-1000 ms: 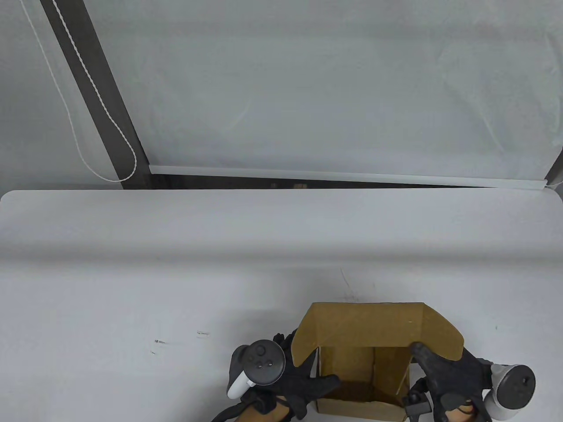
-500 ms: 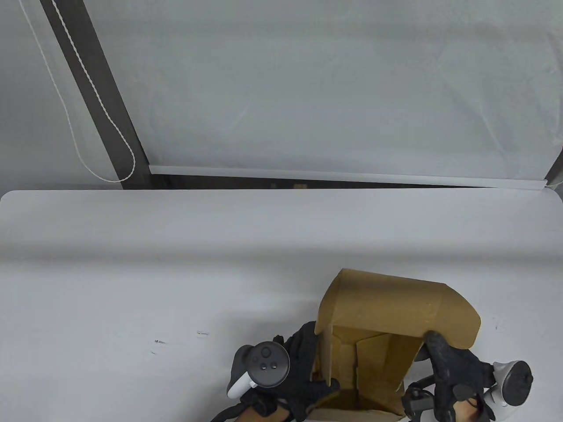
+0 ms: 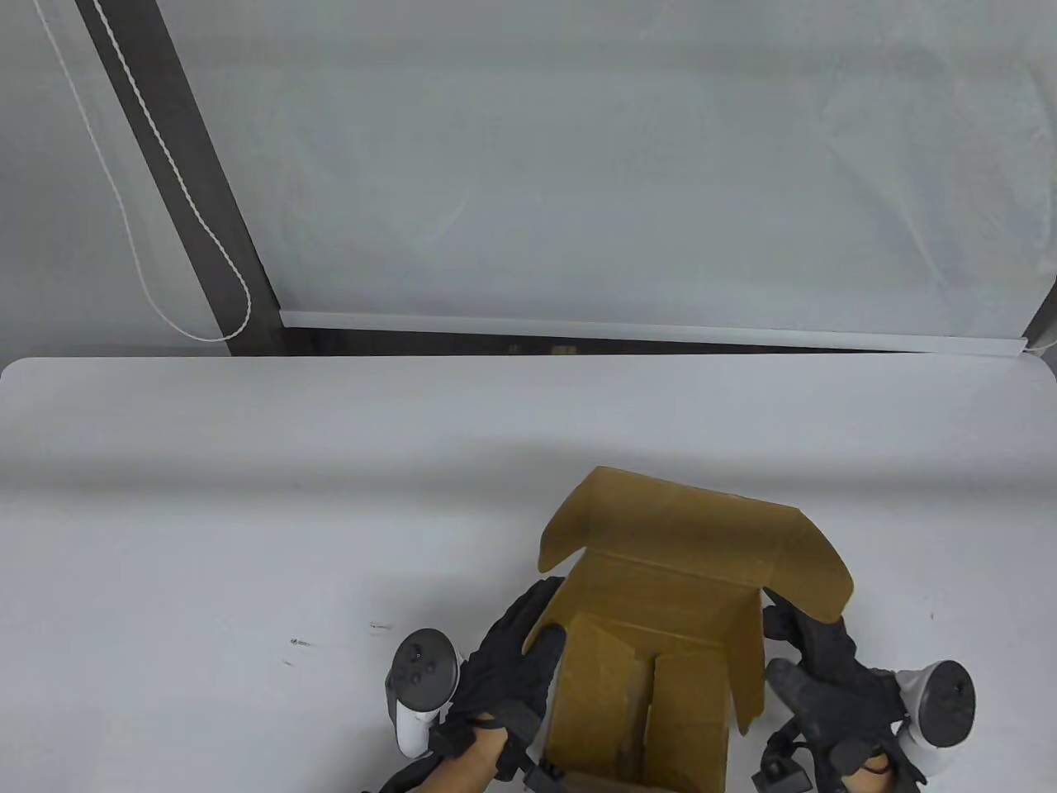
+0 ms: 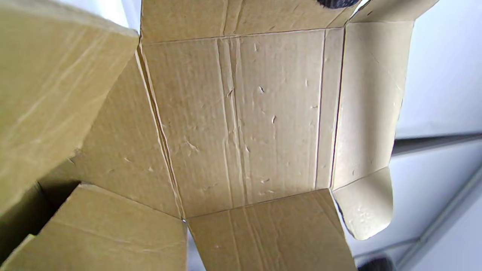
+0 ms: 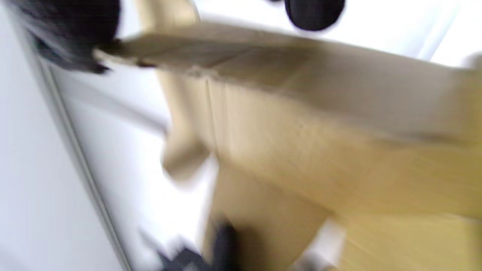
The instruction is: Fully disassemble mailer box
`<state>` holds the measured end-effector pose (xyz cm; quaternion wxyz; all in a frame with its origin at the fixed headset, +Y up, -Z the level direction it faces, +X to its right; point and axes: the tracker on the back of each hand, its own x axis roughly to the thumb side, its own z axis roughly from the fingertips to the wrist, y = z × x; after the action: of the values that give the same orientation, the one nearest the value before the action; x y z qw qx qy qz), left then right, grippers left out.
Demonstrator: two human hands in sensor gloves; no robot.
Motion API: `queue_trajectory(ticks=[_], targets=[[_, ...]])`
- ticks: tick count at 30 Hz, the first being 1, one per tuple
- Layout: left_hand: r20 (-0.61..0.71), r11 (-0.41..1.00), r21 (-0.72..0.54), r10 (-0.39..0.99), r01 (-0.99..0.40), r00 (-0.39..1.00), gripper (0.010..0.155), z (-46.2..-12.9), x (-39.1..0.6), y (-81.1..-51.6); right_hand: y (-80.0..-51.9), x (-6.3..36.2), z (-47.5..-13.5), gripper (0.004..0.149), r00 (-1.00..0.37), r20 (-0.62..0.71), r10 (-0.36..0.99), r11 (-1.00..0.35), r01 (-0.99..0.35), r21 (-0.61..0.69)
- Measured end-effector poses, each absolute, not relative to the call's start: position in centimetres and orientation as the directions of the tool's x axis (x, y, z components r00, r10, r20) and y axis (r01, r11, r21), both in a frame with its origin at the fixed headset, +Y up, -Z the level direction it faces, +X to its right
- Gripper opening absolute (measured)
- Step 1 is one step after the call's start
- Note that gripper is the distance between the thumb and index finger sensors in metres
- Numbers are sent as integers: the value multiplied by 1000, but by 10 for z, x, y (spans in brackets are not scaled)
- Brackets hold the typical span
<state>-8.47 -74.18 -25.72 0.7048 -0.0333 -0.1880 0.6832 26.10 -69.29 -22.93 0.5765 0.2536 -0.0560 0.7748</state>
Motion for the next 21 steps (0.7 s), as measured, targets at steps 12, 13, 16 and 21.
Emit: queue_trajectory(ticks=[12, 13, 16, 21], targets=[[286, 21, -254, 957, -967, -54, 71, -254, -84, -734, -697, 241, -227, 99, -707, 409, 576, -783, -622, 28], [293, 5, -264, 953, -964, -75, 71, -254, -85, -733, -697, 246, -228, 90, -664, 390, 638, -722, -692, 4], [297, -29, -278, 948, -960, -114, 73, -255, -89, -731, -695, 259, -230, 70, -560, 365, 744, -583, -810, -53], [292, -51, -268, 947, -962, -132, 70, -257, -96, -730, -687, 273, -233, 54, -581, 369, 726, -574, -807, -141]])
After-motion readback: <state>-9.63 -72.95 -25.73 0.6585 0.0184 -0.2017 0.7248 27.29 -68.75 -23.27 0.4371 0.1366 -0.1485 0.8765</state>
